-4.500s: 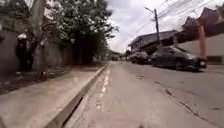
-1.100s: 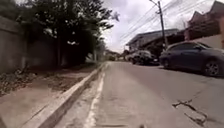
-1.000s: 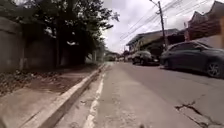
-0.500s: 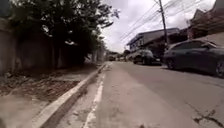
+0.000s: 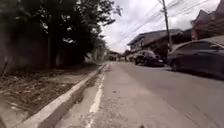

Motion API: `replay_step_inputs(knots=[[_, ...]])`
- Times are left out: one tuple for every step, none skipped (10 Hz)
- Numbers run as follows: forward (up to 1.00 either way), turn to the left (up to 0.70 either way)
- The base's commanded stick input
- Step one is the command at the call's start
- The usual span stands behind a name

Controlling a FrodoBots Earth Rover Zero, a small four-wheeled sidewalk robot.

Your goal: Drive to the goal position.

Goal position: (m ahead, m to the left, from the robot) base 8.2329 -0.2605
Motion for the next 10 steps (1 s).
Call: replay_step_inputs(knots=[[0.70, 0.00], [0.70, 0.00], [0.70, 0.00], [0.70, 0.00], [0.70, 0.01], [0.70, 0.08], [0.70, 0.14], [0.70, 0.18], [0.70, 0.05], [0.70, 0.00]])
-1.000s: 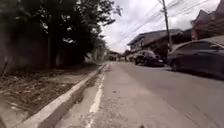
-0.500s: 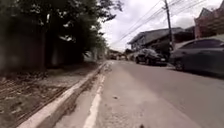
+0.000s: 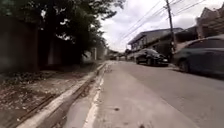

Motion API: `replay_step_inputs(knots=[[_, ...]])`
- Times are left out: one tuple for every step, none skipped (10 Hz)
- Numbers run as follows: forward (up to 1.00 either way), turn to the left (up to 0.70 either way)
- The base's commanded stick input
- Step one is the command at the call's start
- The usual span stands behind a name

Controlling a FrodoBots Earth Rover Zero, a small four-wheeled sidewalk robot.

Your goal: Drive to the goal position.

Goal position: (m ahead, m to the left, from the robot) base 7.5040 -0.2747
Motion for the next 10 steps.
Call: replay_step_inputs(knots=[[0.70, 0.00], [0.70, 0.00], [0.70, 0.00], [0.70, 0.00], [0.70, 0.00], [0.70, 0.00], [0.70, 0.00], [0.70, 0.00], [0.70, 0.00], [0.70, 0.00]])
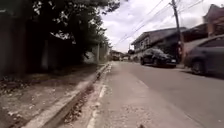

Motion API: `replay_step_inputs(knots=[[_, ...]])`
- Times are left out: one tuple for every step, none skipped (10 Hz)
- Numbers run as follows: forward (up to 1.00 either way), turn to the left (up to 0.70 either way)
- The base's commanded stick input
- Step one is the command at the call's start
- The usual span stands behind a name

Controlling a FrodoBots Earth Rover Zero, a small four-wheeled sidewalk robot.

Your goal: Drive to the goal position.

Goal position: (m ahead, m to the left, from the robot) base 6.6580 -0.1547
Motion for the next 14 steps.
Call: replay_step_inputs(knots=[[0.70, 0.00], [0.70, 0.00], [0.70, 0.00], [0.70, 0.00], [0.70, -0.02], [0.70, -0.12], [0.70, -0.26], [0.70, -0.29], [0.70, -0.06], [0.70, 0.00], [0.70, 0.00], [0.70, 0.00], [0.70, 0.00], [0.70, 0.00]])
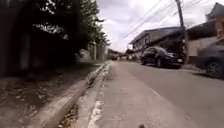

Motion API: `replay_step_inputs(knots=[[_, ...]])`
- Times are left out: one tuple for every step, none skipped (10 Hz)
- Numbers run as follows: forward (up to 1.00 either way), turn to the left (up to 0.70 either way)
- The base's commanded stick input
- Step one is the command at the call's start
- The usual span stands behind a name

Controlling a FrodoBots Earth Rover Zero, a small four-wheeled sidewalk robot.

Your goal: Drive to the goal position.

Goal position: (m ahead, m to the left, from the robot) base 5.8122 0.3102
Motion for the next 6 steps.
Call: replay_step_inputs(knots=[[0.70, 0.00], [0.70, 0.00], [0.70, 0.00], [0.70, 0.00], [0.70, 0.00], [0.70, 0.00]])
